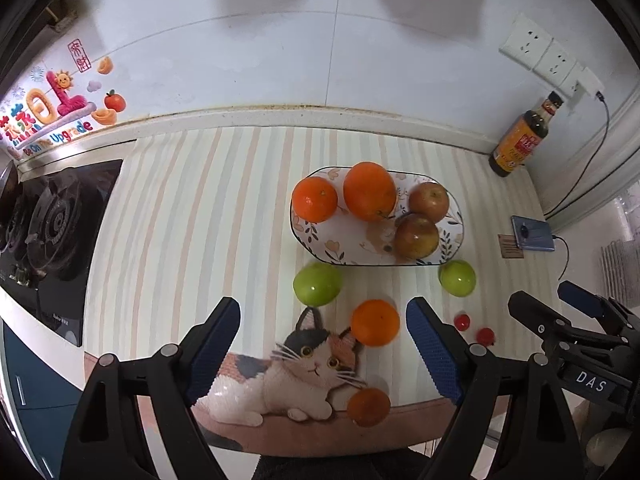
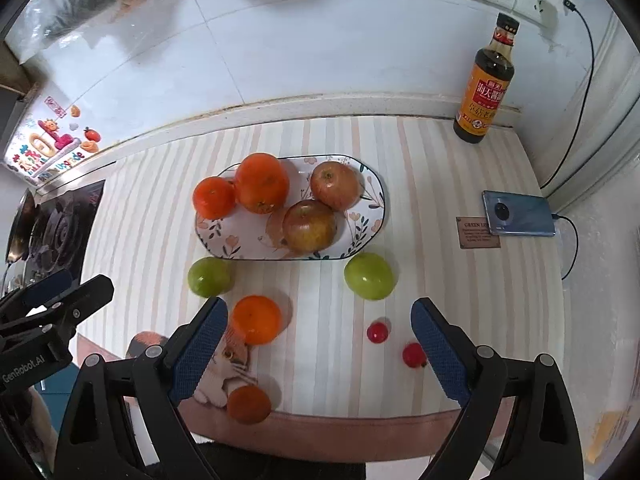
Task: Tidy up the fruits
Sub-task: 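Open both tools and lift them away from the plate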
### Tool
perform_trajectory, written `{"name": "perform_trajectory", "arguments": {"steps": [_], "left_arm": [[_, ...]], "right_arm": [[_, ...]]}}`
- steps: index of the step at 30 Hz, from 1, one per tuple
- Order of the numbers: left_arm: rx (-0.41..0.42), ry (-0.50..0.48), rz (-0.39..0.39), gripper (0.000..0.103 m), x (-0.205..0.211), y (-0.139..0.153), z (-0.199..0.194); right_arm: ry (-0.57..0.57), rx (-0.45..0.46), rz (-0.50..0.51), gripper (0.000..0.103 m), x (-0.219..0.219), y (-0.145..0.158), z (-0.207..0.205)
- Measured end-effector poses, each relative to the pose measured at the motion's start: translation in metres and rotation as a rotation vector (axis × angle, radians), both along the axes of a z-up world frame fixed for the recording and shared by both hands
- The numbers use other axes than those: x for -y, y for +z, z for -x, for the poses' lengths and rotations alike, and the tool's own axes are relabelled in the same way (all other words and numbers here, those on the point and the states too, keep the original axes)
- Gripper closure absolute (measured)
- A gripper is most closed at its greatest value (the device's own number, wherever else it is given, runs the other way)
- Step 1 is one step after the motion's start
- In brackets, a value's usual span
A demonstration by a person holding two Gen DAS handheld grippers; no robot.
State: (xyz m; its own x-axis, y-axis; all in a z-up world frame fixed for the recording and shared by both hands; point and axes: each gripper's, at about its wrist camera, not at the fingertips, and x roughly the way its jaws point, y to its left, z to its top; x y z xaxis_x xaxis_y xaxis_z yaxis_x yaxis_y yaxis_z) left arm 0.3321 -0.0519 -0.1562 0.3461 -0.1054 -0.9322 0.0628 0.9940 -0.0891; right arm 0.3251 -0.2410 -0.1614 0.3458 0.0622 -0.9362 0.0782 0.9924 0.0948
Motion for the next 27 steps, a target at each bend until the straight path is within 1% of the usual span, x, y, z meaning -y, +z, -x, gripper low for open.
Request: {"name": "perform_trajectory", "arguments": {"steps": [12, 18, 21, 23, 24, 27], "left_arm": [[0.063, -0.016, 0.011, 0.018, 0.002, 0.041, 0.038], [0.09, -0.025, 0.018, 0.018, 0.005, 0.055, 0.047], [0.088, -0.019, 0.017, 0.018, 0.006, 0.052, 0.046], [0.084, -0.006, 0.003, 0.018, 0.005, 0.046, 0.043], [0.08, 0.0, 0.001, 0.018, 0.004, 0.042, 0.041], [0.068, 0.033, -0.028, 0.018, -0.003, 0.024, 0.032]], "right_arm": [[0.01, 0.074, -0.011, 0.008, -0.003, 0.049, 0.04], [0.01, 0.102, -0.03, 0.008, -0.001, 0.067, 0.051], [0.001, 0.101, -0.055, 0.008, 0.001, 0.067, 0.052], [-0.006, 0.097, -0.051, 0.006, 0.001, 0.06, 0.05], [-0.003, 0.097, -0.044, 0.002, 0.001, 0.056, 0.048], [0.032, 0.112, -0.047, 0.0, -0.004, 0.033, 0.039]]}}
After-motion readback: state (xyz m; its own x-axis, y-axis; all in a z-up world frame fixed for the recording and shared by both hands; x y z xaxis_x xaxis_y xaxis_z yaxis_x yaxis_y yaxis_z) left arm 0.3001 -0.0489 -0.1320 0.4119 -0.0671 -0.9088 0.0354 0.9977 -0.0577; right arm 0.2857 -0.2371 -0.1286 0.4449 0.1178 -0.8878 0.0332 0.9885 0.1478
